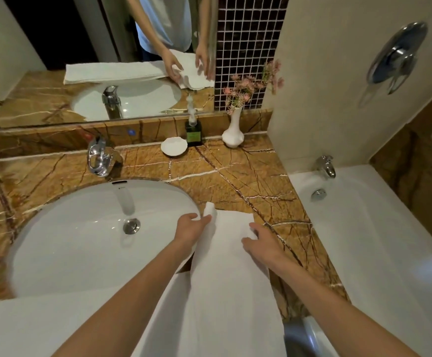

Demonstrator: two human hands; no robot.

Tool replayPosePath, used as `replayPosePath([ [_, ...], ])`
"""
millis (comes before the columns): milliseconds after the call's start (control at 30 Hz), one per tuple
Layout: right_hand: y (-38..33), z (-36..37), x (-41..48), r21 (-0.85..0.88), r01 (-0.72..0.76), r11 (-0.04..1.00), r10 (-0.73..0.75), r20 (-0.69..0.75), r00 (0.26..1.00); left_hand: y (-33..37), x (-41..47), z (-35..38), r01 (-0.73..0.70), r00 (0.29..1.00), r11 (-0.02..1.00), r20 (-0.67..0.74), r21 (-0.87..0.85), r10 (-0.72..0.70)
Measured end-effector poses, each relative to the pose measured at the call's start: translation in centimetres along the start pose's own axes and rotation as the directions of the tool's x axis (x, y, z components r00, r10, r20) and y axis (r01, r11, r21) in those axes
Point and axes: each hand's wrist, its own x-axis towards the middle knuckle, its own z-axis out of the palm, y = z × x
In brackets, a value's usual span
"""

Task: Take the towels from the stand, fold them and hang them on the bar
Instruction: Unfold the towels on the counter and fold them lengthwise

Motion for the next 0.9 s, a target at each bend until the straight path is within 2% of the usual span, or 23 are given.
replayPosePath([
  [167, -0.1, -0.2, 1.3, -0.020, 0.016, 1.000, -0.016, 0.003, 1.000, 0.9, -0.2, 0.8, -0.071, 0.995, 0.996, 0.078, 0.053, 0.067],
  [267, -0.5, -0.9, 1.8, 0.013, 0.021, 1.000, -0.020, -0.058, 0.998, 1.5, -0.9, 0.7, -0.045, 0.994, 0.996, 0.093, -0.073, 0.052],
  [367, -1.4, -1.6, 2.2, 0.217, 0.027, 0.976, -0.011, -0.073, 0.997, 1.4, -1.8, 0.2, -0.027, 0.991, 0.974, 0.122, -0.226, 0.056],
  [500, -2.5, -2.6, 2.1, 0.421, -0.023, 0.907, 0.007, 0.040, 0.999, 1.2, -3.0, -0.4, -0.013, 0.980, 0.952, 0.187, -0.305, 0.073],
  [700, -3.0, -3.1, 1.1, 0.652, -0.025, 0.758, -0.068, 0.118, 0.991, 1.7, -4.1, -0.8, -0.047, 0.989, 0.944, 0.117, -0.327, 0.090],
  [800, -3.3, -3.7, 0.6, 0.661, -0.020, 0.750, -0.109, 0.153, 0.982, 1.4, -4.2, -1.0, -0.065, 0.993, 0.947, 0.072, -0.316, 0.092],
  [900, -3.6, -4.1, 0.3, 0.610, 0.005, 0.793, -0.163, 0.204, 0.965, 1.2, -4.5, -1.2, -0.058, 0.997, 0.940, 0.033, -0.336, 0.073],
])
